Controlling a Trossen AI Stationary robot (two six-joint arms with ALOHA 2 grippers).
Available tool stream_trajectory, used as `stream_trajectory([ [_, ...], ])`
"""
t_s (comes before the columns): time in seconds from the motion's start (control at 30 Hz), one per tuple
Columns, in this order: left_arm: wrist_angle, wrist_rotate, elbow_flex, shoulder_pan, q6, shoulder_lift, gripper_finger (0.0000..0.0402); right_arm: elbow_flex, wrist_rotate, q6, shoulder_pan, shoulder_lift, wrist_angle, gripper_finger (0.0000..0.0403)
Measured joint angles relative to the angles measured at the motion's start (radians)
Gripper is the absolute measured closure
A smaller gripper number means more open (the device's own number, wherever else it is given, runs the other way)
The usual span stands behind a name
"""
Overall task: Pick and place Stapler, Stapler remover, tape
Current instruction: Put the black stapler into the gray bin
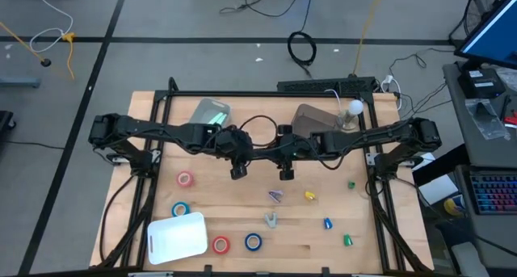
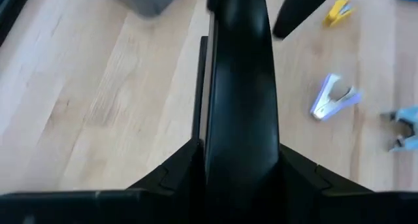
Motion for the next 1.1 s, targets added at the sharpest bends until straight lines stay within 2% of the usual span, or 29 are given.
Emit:
stream_trajectory([
  [0.23, -0.216, -0.113, -0.001, 0.011, -0.105, 0.0, 0.0257, 0.0, 0.041, 0.019, 0.002, -0.001, -0.041, 0.0196],
  [0.47, -0.422, -0.211, -0.001, 0.063, -0.259, -0.006, 0.0257, 0.0, 0.043, 0.114, 0.003, -0.001, -0.177, 0.0191],
  [0.77, -0.467, -0.333, 0.0, 0.155, -0.352, -0.133, 0.0257, 0.0, 0.042, 0.233, 0.001, -0.001, -0.34, 0.0194],
  [0.97, -0.572, -0.409, -0.003, 0.251, -0.391, -0.174, 0.0257, 0.0, 0.042, 0.272, 0.001, -0.001, -0.35, 0.0196],
  [1.1, -0.571, -0.403, -0.066, 0.312, -0.406, -0.174, 0.0257, 0.0, 0.041, 0.289, 0.001, -0.001, -0.352, 0.0197],
])
